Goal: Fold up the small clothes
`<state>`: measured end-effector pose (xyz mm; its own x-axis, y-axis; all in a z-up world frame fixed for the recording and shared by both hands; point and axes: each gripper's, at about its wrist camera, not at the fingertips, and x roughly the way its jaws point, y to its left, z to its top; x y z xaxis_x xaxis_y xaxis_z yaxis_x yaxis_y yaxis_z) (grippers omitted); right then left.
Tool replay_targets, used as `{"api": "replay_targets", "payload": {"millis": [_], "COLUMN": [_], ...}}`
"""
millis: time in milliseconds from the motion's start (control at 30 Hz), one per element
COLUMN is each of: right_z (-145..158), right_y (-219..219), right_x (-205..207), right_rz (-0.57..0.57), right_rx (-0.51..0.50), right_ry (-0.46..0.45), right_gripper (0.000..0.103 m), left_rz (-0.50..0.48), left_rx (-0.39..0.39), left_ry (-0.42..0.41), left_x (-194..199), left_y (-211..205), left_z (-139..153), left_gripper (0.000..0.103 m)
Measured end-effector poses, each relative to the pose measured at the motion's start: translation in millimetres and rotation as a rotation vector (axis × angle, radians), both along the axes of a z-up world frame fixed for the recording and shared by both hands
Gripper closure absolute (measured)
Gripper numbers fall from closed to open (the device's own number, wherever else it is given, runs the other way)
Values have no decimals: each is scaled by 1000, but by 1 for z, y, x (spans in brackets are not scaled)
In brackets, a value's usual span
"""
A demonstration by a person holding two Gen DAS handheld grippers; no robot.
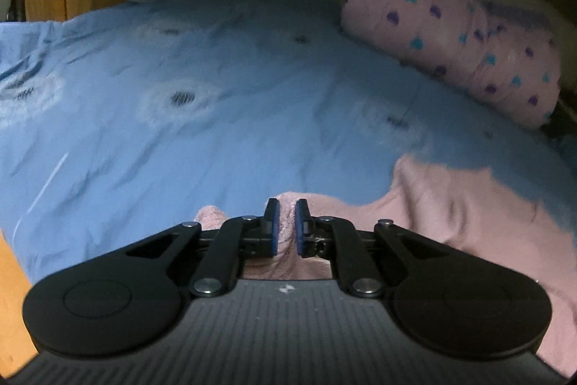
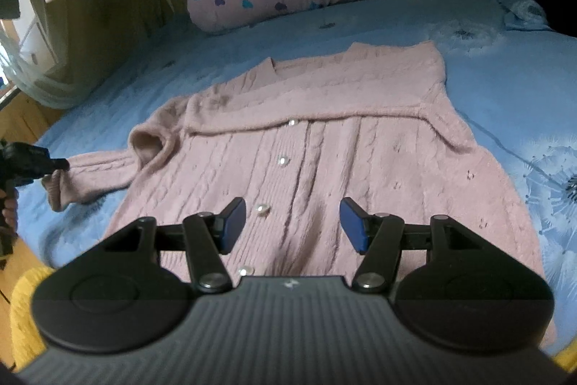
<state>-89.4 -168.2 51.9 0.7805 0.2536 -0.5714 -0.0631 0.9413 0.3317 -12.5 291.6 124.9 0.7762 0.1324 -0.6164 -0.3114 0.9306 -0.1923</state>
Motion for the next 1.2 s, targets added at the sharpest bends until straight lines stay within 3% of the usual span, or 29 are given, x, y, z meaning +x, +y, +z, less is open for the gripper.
{"api": "replay_targets", "payload": {"millis": [200, 467, 600, 767, 967, 1033, 1100, 1167, 1200], "right_z": [4, 0, -3, -9, -13, -15, -16, -18, -19], "right_y": [-18, -21, -25, -28, -27, -28, -28, -29, -29], "right_x": [10, 24, 27, 28, 22, 21, 21, 21, 22], "right_rz": [-11, 49, 63, 53, 44, 43, 38, 35, 34], "right_rx": [52, 17, 20, 26, -10, -6, -5, 1, 3], "right_ry": [-22, -30, -32, -10, -1, 0, -4, -6, -5], "right_gripper": [43, 43, 43, 43, 43, 43, 43, 43, 43], "left_rz": [-41, -22, -67, -151, -134, -111, -87, -64, -64], "left_rx": [79, 198, 209, 183, 186, 193, 209, 241, 255], "left_ry": [-83, -191, -187, -91, 60, 104, 139, 179, 195], "left_x": [3, 23, 37, 51, 64, 67, 67, 66, 65], "left_y": [-29, -58, -72, -85, -76, -67, -56, -45, -39], "left_z": [45, 110, 130, 103, 39, 18, -1, -21, -28], "left_gripper": [92, 96, 97, 95, 92, 83, 50, 34, 31]}}
